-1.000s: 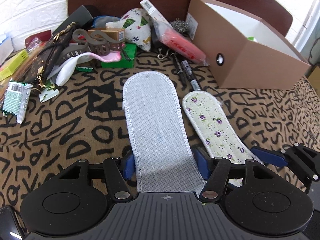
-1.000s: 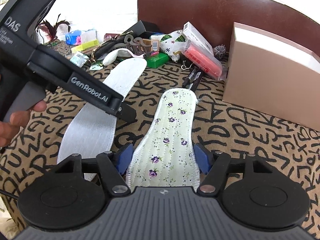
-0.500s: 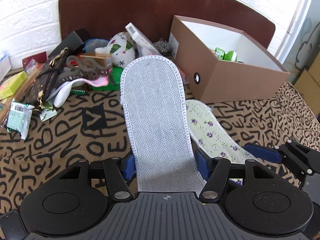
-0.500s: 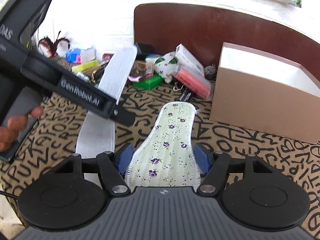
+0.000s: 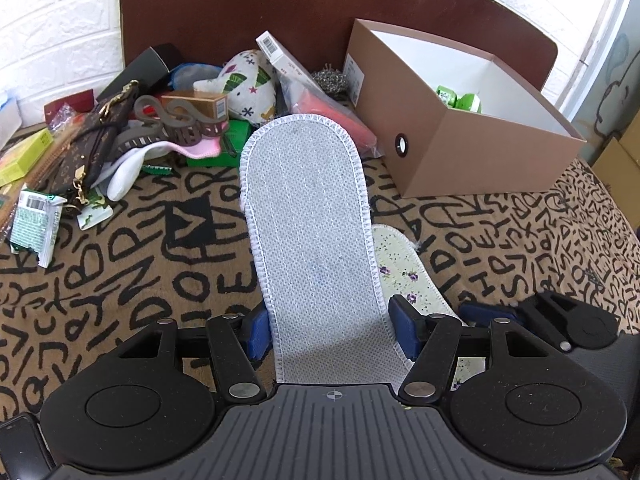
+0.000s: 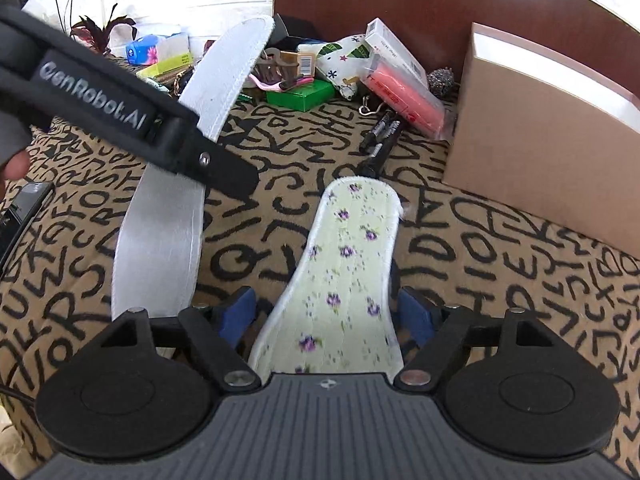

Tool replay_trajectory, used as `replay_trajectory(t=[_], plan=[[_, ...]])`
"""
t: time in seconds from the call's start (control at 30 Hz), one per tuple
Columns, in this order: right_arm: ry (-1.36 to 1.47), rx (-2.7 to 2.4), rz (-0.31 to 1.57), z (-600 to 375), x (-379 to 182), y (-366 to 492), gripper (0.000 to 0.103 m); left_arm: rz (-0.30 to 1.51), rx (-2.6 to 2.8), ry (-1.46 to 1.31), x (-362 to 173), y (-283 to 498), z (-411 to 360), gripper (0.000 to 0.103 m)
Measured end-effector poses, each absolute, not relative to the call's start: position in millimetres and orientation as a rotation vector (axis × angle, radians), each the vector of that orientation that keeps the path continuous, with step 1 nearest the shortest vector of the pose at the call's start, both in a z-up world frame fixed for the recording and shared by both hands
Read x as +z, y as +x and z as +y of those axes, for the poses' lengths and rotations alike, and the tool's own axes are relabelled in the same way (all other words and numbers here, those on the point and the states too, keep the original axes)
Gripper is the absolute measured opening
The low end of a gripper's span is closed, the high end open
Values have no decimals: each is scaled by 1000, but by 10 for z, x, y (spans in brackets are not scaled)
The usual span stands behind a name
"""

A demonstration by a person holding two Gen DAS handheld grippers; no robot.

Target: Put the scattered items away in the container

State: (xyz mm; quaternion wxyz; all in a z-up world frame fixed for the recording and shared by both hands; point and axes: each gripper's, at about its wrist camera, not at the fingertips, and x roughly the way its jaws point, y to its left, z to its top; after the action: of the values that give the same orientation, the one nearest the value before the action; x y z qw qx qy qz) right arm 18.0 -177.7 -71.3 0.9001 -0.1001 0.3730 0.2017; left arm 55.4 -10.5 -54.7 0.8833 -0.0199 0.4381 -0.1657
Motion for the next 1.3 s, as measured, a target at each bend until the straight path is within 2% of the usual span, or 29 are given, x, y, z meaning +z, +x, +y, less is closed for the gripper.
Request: replay_trajectory(t=[0.07,0.13,0.33,0.83,1.3], plan=[[-210,437,786,-1757,-733,232,78,913,-336,-39,-559,562,-98,63],[-185,449,794,-1771,-730,276,65,919,-332,-46,-571,573,-78,63],[-188,447,771,-1773,-673,220,62,917,-330,-56,-558,560,-48,63],[-106,407,545,-2162,32,74,61,793,-413,-16,-25,476,-355,63],[-25,286,373,-2792,550,392,61,715,-511,-26,660,947,-935,63]])
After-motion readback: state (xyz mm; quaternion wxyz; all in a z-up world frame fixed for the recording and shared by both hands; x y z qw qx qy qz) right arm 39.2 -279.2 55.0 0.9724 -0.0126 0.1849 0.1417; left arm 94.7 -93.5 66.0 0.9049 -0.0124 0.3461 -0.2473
